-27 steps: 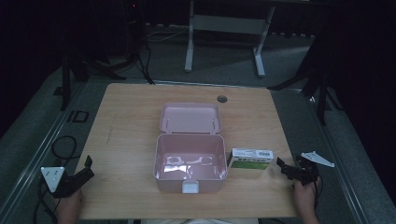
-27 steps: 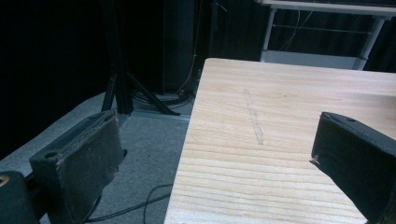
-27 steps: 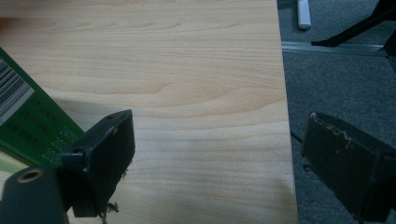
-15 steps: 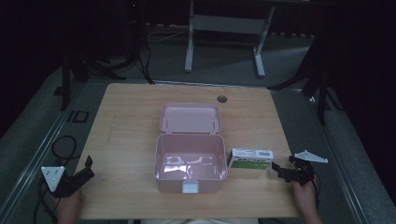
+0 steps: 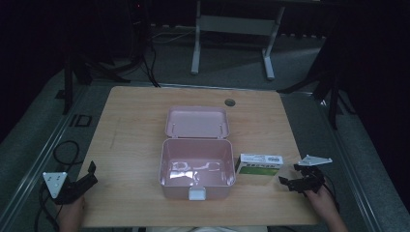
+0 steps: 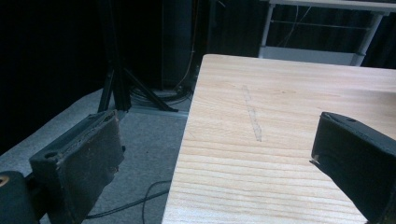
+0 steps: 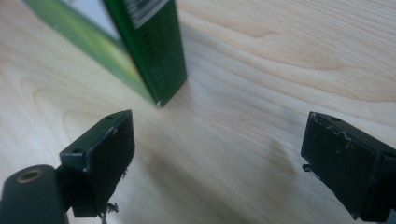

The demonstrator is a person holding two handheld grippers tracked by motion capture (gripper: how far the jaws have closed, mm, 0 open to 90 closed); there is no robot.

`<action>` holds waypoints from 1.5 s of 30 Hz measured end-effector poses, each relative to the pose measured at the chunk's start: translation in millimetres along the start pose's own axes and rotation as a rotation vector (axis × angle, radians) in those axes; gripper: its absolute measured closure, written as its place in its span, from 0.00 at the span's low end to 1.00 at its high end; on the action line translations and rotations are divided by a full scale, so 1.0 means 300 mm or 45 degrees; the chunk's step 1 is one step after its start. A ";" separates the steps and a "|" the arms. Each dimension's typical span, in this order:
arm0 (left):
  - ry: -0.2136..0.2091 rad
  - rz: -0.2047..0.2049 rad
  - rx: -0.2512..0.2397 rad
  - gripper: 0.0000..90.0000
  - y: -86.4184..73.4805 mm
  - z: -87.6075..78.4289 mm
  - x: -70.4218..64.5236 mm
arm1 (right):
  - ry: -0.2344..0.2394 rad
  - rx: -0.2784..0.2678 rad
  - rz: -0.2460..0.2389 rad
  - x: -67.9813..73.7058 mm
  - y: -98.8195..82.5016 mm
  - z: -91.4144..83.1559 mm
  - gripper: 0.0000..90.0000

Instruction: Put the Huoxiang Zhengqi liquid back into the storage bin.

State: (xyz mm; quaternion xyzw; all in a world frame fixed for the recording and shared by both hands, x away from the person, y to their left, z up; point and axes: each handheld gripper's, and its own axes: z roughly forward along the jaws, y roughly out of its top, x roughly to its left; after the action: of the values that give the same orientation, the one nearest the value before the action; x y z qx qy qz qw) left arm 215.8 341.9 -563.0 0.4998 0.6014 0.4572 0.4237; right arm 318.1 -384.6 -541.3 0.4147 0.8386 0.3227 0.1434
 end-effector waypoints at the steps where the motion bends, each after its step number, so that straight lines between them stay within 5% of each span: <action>1: 0.000 0.000 0.000 0.02 0.000 0.000 0.000 | 0.000 0.000 0.000 0.000 0.000 0.000 0.10; 8: -0.002 0.000 -0.008 0.02 -0.001 -0.001 0.000 | 0.099 0.193 -0.145 0.020 0.027 -0.010 0.10; 23: -0.037 0.005 -0.008 0.02 -0.001 0.000 0.000 | 0.200 0.389 -0.301 0.048 0.065 -0.026 0.10; 29: -0.039 0.004 -0.006 0.02 0.000 0.000 0.000 | 0.211 0.573 -0.445 0.107 0.087 -0.004 0.10; 35: -0.041 0.004 -0.006 0.02 0.000 0.000 0.001 | 0.232 0.640 -0.531 0.146 0.118 0.003 0.11; 39: -0.042 0.004 -0.005 0.02 0.000 0.000 0.001 | 0.260 0.771 -0.616 0.188 0.147 0.024 0.11; 45: -0.049 0.002 -0.003 0.02 0.000 0.000 0.002 | 0.290 0.809 -0.668 0.225 0.202 0.037 0.11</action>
State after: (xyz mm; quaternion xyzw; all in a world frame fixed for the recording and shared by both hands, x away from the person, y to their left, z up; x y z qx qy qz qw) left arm 215.8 342.5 -563.1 0.5084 0.5920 0.4488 0.4354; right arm 318.7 -299.5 -507.6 0.1725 0.9840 0.0445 -0.0077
